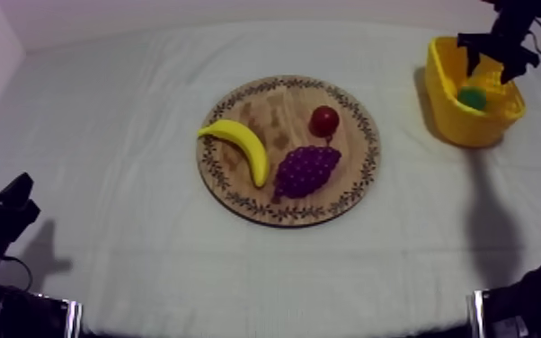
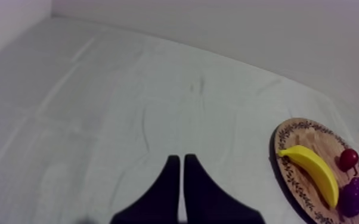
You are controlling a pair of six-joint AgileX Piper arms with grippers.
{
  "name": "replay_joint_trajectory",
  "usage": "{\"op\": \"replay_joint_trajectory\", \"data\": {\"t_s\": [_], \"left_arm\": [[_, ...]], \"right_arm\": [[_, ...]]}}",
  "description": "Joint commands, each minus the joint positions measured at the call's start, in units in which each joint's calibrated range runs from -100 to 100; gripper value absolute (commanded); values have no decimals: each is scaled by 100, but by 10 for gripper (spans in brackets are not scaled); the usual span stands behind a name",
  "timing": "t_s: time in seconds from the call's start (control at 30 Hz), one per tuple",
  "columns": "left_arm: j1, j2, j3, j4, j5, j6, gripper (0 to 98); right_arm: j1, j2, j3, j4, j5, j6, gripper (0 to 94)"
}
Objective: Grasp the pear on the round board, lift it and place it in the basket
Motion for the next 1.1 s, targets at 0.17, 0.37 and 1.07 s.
{"op": "replay_joint_trajectory", "data": {"t_s": [0.17, 0.37, 1.07], "left_arm": [[0, 2, -2, 1, 0, 0, 1], [0, 2, -2, 1, 0, 0, 1], [0, 2, -2, 1, 0, 0, 1]], "right_arm": [[-11, -236, -218, -52, 87, 107, 668], [-57, -1057, -222, -271, 111, 255, 576], [-167, -6932, 3786, -908, -2185, -56, 184]]}}
